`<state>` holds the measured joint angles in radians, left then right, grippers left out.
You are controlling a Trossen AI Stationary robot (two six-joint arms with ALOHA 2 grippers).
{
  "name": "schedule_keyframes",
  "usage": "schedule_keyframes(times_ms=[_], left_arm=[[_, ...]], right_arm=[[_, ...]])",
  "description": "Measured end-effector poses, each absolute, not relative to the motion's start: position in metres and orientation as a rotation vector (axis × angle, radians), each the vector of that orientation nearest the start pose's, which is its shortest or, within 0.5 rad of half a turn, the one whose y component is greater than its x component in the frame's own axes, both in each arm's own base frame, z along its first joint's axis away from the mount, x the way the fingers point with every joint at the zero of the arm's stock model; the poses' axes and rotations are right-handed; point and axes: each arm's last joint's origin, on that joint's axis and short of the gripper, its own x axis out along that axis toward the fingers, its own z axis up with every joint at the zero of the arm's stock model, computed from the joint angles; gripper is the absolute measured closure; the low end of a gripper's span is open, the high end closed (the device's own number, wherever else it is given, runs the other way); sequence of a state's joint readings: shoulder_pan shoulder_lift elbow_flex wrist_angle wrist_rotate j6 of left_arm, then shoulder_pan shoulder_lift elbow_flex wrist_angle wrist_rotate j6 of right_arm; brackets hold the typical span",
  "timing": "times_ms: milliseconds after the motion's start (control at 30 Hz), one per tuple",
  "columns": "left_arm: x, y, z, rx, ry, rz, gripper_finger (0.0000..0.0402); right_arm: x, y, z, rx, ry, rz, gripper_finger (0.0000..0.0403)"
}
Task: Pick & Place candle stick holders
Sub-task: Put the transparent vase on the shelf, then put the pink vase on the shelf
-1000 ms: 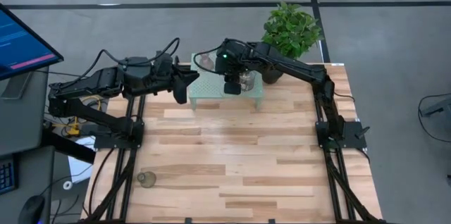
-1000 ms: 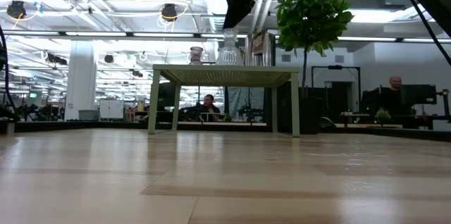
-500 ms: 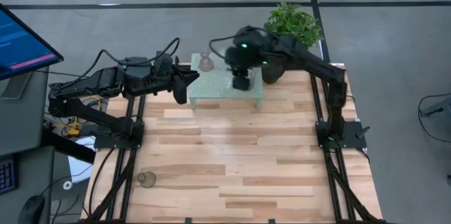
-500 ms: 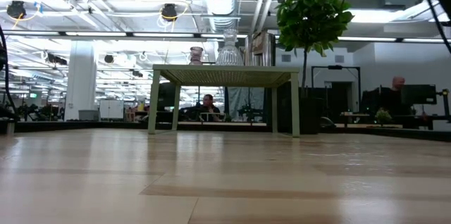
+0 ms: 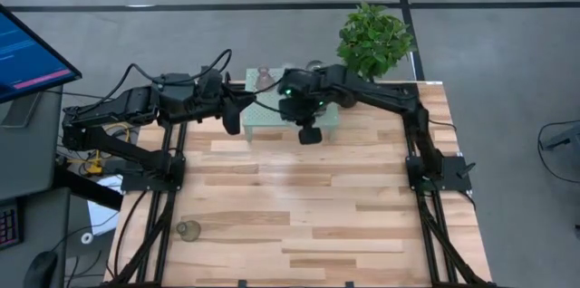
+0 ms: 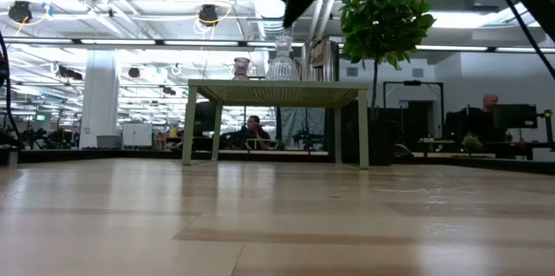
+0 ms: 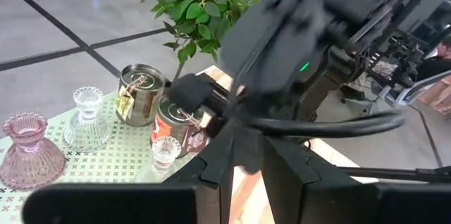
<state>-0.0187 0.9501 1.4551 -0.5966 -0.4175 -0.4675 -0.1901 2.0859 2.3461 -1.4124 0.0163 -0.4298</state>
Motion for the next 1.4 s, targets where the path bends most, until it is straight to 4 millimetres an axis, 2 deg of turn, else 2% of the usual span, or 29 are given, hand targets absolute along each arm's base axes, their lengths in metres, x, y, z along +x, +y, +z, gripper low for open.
schedule_keyframes(times_ms=[233, 833, 1033, 1133, 1267, 1400], left_arm=[[0.145, 0.009, 0.481, -0.441, -0.007, 0.412, 0.0335], [0.145, 0.009, 0.482, -0.443, -0.013, 0.410, 0.0335], [0.145, 0.009, 0.480, -0.440, 0.002, 0.414, 0.0335], [0.143, 0.008, 0.474, -0.468, 0.064, 0.420, 0.0335], [0.134, 0.007, 0.449, -0.628, 0.304, 0.451, 0.0335], [0.134, 0.002, 0.423, -0.780, 0.613, 0.482, 0.0335]], right_arm=[[0.410, -0.084, 0.355, -0.344, 1.213, 0.013, 0.0402], [0.412, -0.118, 0.359, -0.338, 1.124, -0.077, 0.0403], [0.411, -0.117, 0.364, -0.346, 1.097, -0.080, 0.0403], [0.395, -0.102, 0.387, -0.362, 1.068, -0.075, 0.0403], [0.343, -0.076, 0.440, -0.315, 0.980, -0.108, 0.0403], [0.297, -0.055, 0.471, -0.244, 0.944, -0.143, 0.0403]])
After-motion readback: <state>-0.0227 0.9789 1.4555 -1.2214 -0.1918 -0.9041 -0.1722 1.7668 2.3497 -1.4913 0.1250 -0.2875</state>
